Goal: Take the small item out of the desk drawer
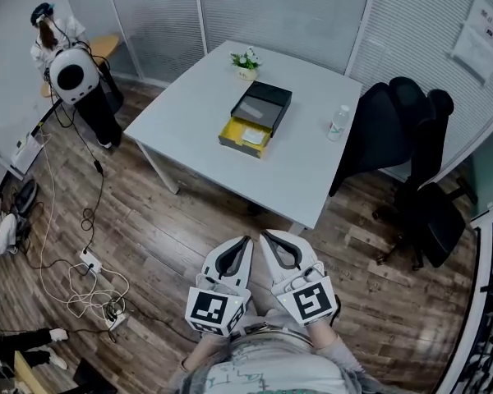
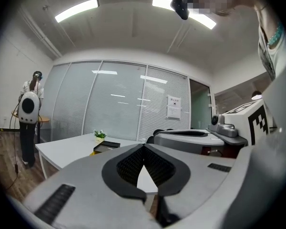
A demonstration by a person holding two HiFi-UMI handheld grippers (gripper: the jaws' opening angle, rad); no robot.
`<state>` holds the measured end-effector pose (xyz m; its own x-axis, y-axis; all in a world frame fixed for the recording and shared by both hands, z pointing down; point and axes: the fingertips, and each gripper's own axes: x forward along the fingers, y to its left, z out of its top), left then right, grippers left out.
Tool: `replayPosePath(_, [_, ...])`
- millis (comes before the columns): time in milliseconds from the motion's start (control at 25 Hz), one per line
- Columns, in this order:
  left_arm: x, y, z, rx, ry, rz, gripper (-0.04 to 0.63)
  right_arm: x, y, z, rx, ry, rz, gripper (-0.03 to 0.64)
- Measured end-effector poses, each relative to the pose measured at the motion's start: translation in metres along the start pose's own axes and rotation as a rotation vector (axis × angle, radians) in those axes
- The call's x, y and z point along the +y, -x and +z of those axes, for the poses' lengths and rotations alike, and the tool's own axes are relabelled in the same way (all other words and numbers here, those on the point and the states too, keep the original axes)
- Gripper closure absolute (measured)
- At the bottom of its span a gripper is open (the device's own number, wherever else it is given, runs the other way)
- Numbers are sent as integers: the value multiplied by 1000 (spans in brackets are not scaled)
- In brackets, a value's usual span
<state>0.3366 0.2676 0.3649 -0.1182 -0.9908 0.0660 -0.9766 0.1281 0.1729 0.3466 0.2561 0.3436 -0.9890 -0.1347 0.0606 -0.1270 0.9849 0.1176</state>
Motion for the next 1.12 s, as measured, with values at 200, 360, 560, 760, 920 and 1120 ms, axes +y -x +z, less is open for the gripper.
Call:
replayPosePath(200, [32,-26,0,20,-6,-31,598,-13,-36,-1,-7,-6,-13,617])
replayPosePath(360, [52,-41,6,25,-3,-44,598,-22,-59,-1,4,-1,-26,617])
replayPosePath(560, [66,-41,9,18,-3,-60,598,-17,-76,1,11,14,-24,617])
replayPosePath(760, [83,-45,8,26,-13,-79,598,-15,-98,0,6,36,-19,617])
replayPosePath(920, [100,-41,2,51,-17,-89,598,-11,-111,-3,15,35,-33,617])
replayPosePath(1120, [112,-39,3,46,-7,-96,598,-6,-117,-9,34,10,-48,617])
